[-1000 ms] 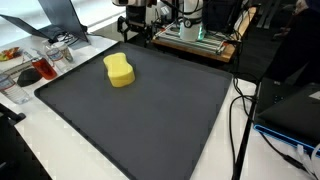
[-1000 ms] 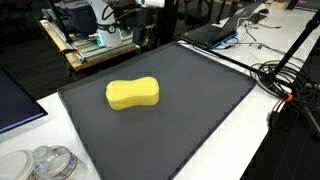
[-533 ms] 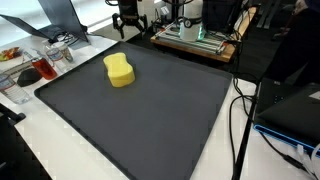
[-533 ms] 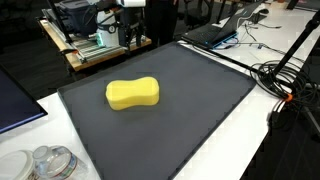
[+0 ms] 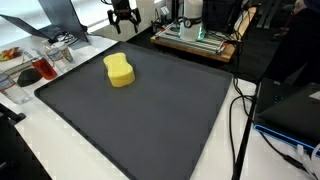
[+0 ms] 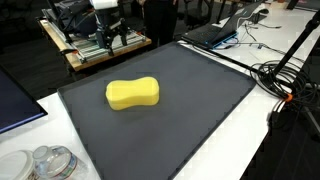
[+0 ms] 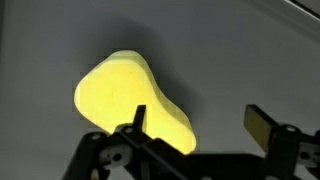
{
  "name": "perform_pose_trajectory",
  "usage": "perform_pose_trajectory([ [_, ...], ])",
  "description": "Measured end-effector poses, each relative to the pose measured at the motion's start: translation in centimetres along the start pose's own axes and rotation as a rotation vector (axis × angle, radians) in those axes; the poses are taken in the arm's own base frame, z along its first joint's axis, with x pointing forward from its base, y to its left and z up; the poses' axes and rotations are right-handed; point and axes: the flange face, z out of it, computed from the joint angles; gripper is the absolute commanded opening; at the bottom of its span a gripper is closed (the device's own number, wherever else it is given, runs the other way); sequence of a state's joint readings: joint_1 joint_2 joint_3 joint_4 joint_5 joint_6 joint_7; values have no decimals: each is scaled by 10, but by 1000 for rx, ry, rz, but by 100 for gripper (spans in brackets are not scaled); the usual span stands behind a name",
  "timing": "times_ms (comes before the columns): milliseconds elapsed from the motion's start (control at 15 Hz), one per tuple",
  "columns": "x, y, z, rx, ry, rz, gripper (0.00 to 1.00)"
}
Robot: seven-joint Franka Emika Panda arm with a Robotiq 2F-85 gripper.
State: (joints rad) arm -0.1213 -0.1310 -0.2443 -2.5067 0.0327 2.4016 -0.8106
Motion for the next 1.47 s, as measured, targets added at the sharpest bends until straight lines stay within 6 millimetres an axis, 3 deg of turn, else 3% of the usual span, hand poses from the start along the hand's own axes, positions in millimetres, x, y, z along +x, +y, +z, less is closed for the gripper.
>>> perform_pose_trajectory([
  [400, -44, 43, -8, 68, 35, 151, 100],
  [733, -70, 85, -17, 110, 98, 325, 100],
  [1067, -80, 125, -13, 117, 122, 439, 100],
  [1467, -81, 158, 1, 226, 123, 515, 100],
])
